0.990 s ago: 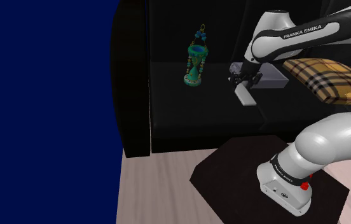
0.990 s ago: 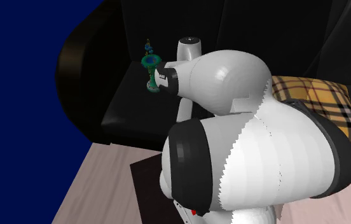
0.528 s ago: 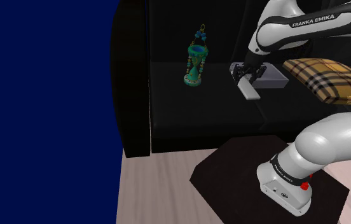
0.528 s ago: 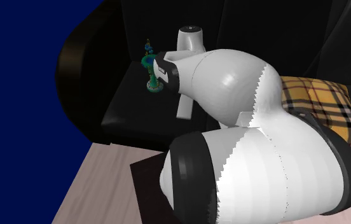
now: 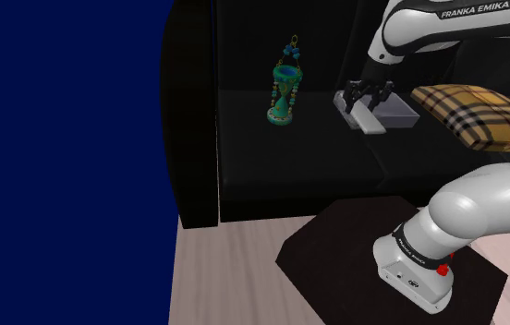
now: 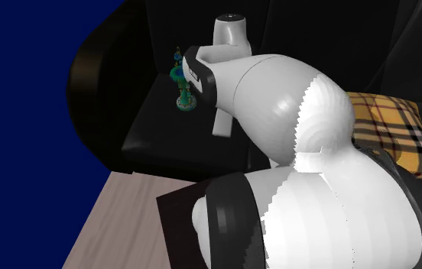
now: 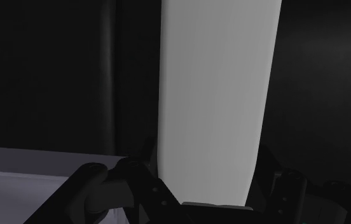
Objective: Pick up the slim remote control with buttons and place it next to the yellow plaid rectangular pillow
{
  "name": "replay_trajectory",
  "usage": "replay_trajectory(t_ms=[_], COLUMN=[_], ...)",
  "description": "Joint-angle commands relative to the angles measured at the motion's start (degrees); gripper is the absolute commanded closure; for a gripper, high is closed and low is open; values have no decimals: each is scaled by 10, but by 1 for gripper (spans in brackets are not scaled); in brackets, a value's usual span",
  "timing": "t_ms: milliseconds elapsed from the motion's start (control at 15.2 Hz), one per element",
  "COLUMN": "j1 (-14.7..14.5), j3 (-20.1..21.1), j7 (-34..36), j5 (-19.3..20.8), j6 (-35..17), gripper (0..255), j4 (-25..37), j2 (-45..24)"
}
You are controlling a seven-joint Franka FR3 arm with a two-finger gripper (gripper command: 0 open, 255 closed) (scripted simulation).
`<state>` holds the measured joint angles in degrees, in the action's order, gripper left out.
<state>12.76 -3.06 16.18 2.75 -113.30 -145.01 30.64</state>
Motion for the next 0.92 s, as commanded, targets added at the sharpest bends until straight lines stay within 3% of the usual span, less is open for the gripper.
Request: replay_trajectory(t_ms=[0,858], j1=[0,-1], j3=[1,3], j7=[0,-2], j5=[0,-3], j6=[16,115], gripper=[255,255], j4=[12,98], j2=[4,17])
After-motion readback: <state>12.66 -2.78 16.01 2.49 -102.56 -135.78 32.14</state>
